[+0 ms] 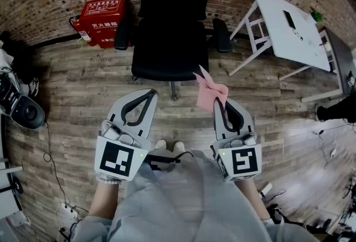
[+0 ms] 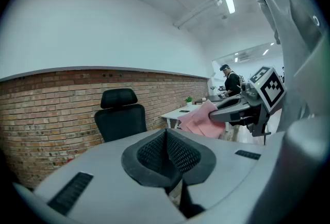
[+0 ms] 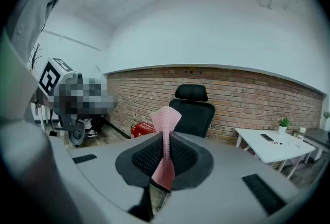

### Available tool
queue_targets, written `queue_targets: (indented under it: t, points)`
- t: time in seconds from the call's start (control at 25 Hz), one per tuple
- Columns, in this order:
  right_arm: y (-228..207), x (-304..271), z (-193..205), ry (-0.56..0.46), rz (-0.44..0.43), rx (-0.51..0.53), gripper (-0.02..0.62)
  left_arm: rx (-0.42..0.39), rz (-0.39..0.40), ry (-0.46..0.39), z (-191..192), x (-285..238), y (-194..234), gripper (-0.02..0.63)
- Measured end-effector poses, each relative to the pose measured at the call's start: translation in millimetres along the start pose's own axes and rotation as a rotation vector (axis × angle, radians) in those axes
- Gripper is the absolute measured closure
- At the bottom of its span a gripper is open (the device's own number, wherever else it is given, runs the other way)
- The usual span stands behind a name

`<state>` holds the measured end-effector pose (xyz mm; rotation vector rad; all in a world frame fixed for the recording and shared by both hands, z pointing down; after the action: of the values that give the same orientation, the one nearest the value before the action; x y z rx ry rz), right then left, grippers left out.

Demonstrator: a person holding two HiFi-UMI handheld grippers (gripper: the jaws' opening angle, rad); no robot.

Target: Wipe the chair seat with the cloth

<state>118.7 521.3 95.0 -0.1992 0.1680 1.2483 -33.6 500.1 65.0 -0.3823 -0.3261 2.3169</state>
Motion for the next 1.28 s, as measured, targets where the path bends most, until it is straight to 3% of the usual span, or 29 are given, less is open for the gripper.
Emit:
queue_targets:
  t: [0.56,0.92,1.28]
  points:
    - [9.9,-3.4,1.9,0.005,-0.011,0.016,0.543,-0.012,0.013,-0.01,4.5,2.7,1.2,0.588]
    - [19.2,-7.6,2.2,0.001,0.057,-0.024,0.543,0.001,0.045,-0.032,11.6,9.9,15.9,0.588]
    - [35.1,-4.5,6.8,-0.013,0.09,-0.031,0.543,-0.039,0.075,-0.061,13.6,17.0,23.1,0.588]
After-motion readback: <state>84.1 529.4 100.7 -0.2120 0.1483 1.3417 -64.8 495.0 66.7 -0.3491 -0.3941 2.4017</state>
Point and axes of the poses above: the fingertips, and each gripper's own axes: x backward along the fingers, y to its left, z out of its underside, the point moved 1 cm from there along x, backward along the fingers, and after that the axes turned 10 degrees about -x, right-handed, at the moved point
